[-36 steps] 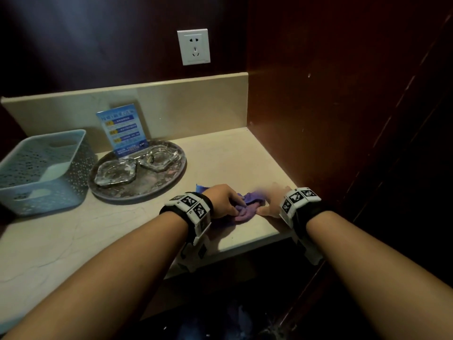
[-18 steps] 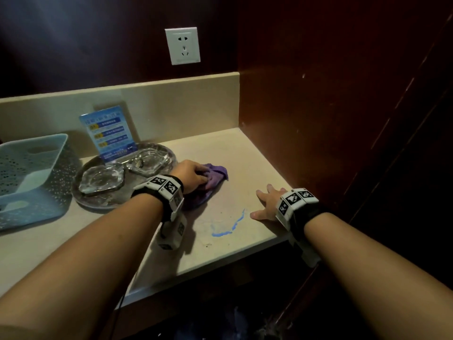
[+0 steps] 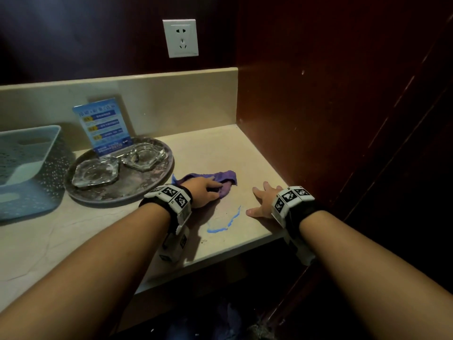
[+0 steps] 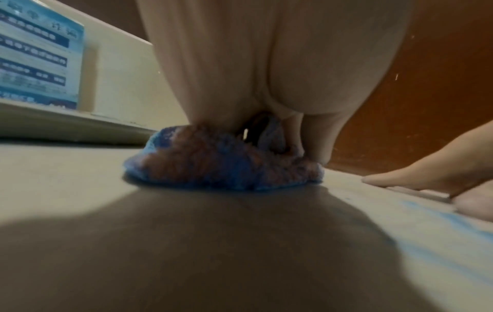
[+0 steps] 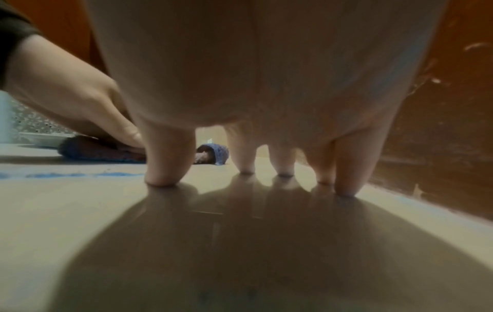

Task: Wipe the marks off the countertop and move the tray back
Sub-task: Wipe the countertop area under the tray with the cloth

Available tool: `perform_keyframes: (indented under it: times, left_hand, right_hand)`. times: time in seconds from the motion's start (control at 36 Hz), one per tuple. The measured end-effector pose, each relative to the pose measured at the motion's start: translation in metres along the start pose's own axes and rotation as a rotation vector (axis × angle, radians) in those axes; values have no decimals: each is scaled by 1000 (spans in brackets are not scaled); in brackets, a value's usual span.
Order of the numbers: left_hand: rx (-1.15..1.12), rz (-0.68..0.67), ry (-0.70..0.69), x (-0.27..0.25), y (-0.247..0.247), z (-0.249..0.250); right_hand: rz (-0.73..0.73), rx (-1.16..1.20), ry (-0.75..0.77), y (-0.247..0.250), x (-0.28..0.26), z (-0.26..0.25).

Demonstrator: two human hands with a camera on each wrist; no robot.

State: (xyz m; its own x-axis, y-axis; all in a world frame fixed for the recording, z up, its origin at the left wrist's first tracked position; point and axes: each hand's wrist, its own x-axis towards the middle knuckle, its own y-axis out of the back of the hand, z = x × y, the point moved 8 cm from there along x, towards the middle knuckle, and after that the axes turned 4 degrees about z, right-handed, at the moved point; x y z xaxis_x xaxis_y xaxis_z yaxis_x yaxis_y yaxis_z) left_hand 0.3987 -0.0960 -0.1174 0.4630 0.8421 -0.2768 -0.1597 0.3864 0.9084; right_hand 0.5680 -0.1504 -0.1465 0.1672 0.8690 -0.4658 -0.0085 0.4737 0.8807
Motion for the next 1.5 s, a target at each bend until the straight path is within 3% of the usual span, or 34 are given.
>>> perform_keyframes:
  times: [0.36, 1.17, 1.31, 1.5]
  left_hand:
    - [-23, -15, 46, -27, -13, 22]
    - [-125, 106, 151, -62, -31, 51]
    - [-159, 208, 108, -58, -10, 44]
    - [-201, 452, 115, -46, 46, 17]
  right_hand:
    - [-5, -13, 41, -4, -13, 3]
    - [40, -15, 148, -21, -33, 17]
    - [28, 12, 136, -22, -32, 17]
    - [10, 44, 97, -23, -29, 17]
